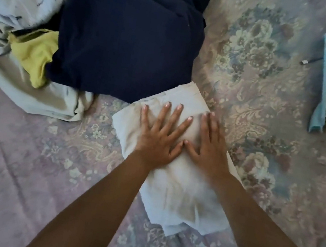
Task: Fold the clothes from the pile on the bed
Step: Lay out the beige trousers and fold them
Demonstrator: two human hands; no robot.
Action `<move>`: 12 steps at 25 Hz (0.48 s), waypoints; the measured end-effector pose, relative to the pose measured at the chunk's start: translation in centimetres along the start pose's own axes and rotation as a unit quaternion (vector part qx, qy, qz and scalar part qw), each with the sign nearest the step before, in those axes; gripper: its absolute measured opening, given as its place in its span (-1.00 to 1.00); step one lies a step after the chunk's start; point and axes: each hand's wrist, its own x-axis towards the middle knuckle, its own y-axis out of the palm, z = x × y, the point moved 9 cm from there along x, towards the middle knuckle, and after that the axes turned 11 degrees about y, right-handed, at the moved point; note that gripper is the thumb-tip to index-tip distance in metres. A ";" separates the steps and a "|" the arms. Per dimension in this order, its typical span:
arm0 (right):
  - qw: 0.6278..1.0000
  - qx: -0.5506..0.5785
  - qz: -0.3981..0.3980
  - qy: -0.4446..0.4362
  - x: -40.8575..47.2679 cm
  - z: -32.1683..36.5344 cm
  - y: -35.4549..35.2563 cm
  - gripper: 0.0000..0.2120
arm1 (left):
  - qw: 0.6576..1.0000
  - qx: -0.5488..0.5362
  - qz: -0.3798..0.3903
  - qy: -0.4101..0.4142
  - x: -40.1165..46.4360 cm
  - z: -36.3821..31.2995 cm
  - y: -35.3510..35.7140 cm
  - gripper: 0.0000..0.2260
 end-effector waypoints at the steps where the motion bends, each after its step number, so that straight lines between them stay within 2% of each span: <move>1: 0.997 0.052 0.039 0.039 0.2 -0.6 -0.3 -0.17 | 1.000 -0.011 -0.018 0.014 -0.9 -0.2 -0.8 -0.45; 3: 0.973 0.168 0.104 0.116 0.6 -1.1 -0.9 -0.10 | 0.998 -0.035 -0.037 0.033 -3.2 -1.2 -1.2 -0.43; 4: 0.956 0.225 0.114 0.148 0.9 -1.1 -1.6 -0.13 | 0.998 -0.048 -0.028 0.029 -4.5 -1.7 -0.9 -0.42; 6: 0.916 0.323 0.151 0.183 1.5 -0.6 -2.6 -0.39 | 0.998 -0.060 0.001 0.014 -5.9 -2.2 0.4 -0.39; 7: 0.903 0.340 0.188 0.182 1.9 -0.1 -2.8 -0.53 | 0.998 -0.053 0.039 0.008 -5.7 -2.2 1.4 -0.38; 9: 0.884 0.332 0.275 0.183 2.0 0.7 -2.6 -0.62 | 0.993 -0.048 0.109 0.014 -5.4 -2.0 2.4 -0.36; 10: 0.878 0.315 0.309 0.188 1.9 0.9 -2.8 -0.62 | 0.994 -0.043 0.100 0.022 -5.5 -1.9 1.7 -0.36; 12: 0.891 0.246 0.327 0.197 1.0 1.4 -4.3 -0.62 | 0.997 -0.060 0.042 0.001 -7.1 -1.5 -0.9 -0.36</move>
